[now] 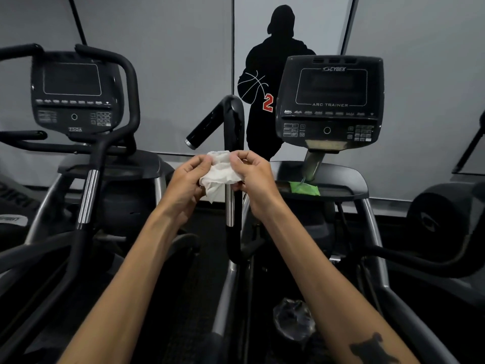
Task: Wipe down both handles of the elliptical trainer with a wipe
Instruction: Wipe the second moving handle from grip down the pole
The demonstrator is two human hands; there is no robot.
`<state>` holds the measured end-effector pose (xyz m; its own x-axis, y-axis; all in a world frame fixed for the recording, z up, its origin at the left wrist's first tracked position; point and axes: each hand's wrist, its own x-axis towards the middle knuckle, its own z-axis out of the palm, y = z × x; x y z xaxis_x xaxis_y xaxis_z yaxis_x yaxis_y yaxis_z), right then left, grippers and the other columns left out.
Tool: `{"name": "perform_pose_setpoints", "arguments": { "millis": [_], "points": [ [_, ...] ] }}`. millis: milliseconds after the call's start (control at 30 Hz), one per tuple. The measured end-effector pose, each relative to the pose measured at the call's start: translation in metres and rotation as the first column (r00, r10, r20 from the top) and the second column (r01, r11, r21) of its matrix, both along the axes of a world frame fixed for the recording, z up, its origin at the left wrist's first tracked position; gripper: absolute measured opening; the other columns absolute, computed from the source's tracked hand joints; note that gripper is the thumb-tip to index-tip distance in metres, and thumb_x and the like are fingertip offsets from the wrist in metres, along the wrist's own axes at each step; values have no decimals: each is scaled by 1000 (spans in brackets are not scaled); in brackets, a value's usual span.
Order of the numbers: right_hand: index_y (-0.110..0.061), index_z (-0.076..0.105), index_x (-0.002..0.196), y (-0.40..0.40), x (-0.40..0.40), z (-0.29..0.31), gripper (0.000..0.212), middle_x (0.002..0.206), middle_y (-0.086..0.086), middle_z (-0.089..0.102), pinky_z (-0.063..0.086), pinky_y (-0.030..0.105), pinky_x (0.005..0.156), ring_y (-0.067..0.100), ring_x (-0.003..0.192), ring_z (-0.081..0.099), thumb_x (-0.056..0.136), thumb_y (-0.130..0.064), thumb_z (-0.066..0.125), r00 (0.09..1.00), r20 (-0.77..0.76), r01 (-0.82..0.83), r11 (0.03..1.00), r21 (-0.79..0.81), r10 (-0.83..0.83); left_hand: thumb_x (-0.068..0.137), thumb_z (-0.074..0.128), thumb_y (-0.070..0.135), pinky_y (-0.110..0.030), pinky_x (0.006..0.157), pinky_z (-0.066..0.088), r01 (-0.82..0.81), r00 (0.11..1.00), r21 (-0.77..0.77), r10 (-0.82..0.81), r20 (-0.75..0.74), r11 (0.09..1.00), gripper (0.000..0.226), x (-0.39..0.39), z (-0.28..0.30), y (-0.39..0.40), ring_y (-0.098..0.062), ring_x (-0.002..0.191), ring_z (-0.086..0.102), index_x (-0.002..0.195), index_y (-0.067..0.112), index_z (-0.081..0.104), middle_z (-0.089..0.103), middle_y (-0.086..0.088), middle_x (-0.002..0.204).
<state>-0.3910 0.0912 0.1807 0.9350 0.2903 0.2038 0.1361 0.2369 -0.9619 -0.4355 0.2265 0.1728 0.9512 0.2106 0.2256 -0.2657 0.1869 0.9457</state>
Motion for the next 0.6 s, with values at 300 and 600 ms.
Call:
{"name": "perform_pose_setpoints", "arguments": {
  "millis": [300, 600],
  "points": [
    [-22, 69, 88, 13, 25, 0, 8, 88, 1, 66, 58, 36, 73, 20, 81, 67, 87, -18, 76, 908, 334, 312, 941, -134, -254, 100, 53, 12, -16, 49, 49, 29, 999, -128, -23, 48, 991, 20, 17, 4, 8, -7, 64, 63, 110, 3, 68, 69, -4, 84],
    [-14, 71, 103, 1, 56, 17, 15, 89, -5, 73, 61, 28, 78, 6, 82, 70, 90, -11, 76, 888, 441, 160, 987, -20, -135, 95, 66, 13, -24, 74, 56, -186, 945, -95, 204, 255, 978, 19, 69, 18, -7, -14, 85, 71, 113, 8, 70, 73, -8, 100]
  ]
}}
